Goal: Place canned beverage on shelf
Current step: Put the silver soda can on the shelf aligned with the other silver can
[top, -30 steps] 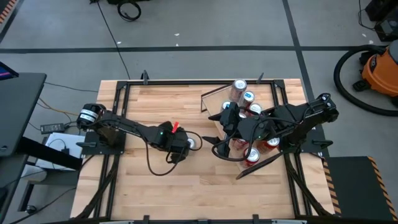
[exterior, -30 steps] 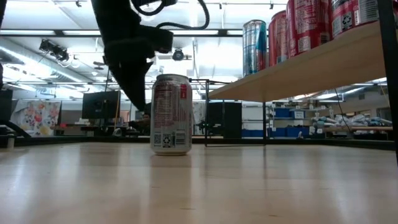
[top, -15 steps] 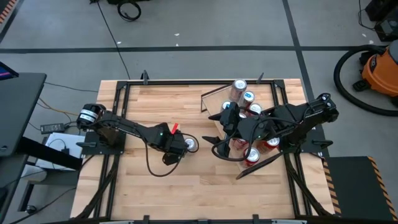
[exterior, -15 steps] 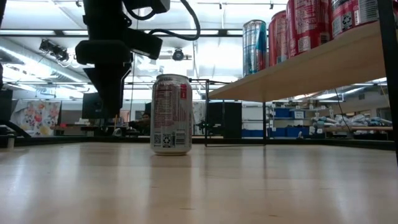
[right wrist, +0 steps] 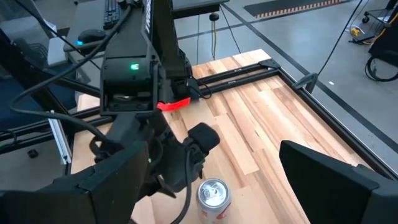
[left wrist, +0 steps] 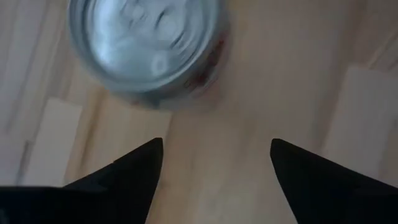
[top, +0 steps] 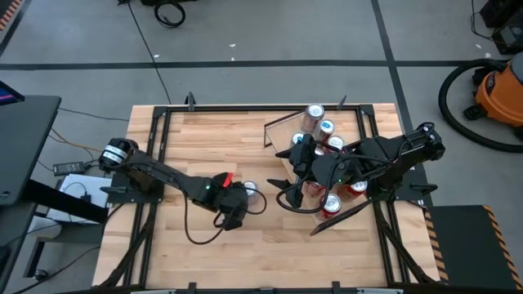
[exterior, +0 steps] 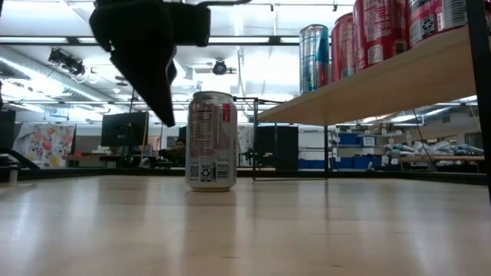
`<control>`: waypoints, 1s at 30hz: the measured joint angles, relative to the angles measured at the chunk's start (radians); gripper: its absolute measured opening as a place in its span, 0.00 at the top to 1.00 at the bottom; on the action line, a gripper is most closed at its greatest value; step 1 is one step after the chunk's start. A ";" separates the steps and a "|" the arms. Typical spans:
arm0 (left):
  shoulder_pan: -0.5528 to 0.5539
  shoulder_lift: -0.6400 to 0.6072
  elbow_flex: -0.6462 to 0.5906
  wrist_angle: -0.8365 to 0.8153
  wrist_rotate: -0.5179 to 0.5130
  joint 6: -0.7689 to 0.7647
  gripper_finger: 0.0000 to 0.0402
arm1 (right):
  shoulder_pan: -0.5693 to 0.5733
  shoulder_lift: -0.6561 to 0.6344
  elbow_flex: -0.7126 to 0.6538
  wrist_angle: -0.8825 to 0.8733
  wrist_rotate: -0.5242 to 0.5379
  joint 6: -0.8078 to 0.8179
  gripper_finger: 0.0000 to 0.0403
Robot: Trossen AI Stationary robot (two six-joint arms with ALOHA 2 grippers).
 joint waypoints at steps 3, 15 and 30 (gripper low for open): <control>-0.005 0.000 0.000 0.039 0.000 -0.014 0.27 | 0.000 0.000 0.000 -0.001 0.000 0.000 0.07; 0.005 0.005 0.000 0.050 0.039 -0.201 0.30 | 0.006 0.000 0.000 -0.001 0.000 0.000 0.07; 0.009 0.044 0.000 0.101 0.041 -0.247 0.30 | 0.006 0.000 0.000 0.002 0.005 0.009 0.07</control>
